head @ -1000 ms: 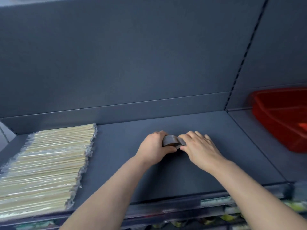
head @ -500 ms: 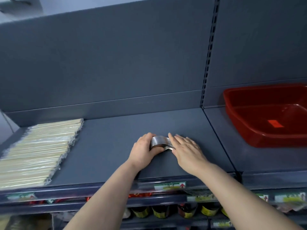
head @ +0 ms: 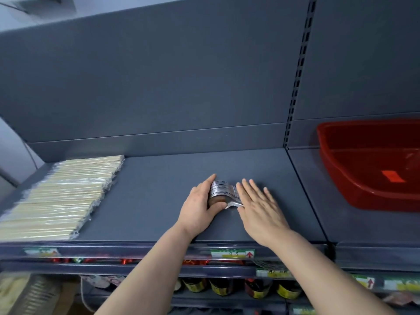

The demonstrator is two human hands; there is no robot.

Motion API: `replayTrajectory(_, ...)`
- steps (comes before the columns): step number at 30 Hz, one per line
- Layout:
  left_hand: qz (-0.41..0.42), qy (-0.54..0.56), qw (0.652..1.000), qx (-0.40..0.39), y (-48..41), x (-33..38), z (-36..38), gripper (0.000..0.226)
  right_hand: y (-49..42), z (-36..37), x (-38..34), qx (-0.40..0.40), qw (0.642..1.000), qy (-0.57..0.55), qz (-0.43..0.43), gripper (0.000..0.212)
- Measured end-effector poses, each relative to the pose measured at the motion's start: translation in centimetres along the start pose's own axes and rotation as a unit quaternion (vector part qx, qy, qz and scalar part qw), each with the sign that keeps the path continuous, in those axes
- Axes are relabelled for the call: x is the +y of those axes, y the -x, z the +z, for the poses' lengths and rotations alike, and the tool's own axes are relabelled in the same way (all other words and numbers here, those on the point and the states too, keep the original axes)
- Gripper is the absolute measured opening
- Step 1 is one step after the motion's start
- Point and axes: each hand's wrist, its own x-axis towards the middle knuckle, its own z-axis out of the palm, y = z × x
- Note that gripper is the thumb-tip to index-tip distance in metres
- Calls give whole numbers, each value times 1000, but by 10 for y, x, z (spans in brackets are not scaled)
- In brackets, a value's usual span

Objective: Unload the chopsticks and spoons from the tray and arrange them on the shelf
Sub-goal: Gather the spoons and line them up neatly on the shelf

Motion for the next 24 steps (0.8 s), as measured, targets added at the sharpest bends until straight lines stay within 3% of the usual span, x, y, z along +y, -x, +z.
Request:
replayTrajectory(7,50,-23,998,-17,1,-4,2,78,1,1,-1,9,1000,4,-12,57)
replayTrajectory(19,0,-77,995,-68,-31,2,-9,83,-34,-3,-6,-5,1000,12,22,60)
replayTrajectory(24,7,-7,999,-47,-23,-6,-5,86,-31,1,-3,4,1000,8,-4,61)
